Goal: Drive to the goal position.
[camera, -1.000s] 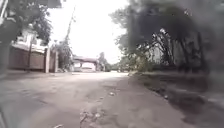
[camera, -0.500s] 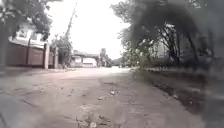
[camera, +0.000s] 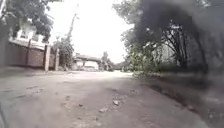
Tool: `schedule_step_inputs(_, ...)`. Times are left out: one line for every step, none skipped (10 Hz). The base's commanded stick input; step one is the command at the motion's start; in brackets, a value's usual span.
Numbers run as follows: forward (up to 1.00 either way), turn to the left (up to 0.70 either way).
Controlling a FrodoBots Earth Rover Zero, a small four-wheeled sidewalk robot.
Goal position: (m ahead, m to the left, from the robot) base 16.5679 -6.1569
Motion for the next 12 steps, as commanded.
schedule_step_inputs(0.7, -0.35)
schedule_step_inputs(0.7, -0.17)
schedule_step_inputs(0.7, 0.0)
schedule_step_inputs(0.7, 0.0)
schedule_step_inputs(0.7, 0.0)
schedule_step_inputs(0.7, 0.0)
schedule_step_inputs(0.7, 0.0)
schedule_step_inputs(0.7, 0.0)
schedule_step_inputs(0.7, 0.0)
schedule_step_inputs(0.7, 0.0)
schedule_step_inputs(0.7, 0.0)
schedule_step_inputs(0.7, 0.0)
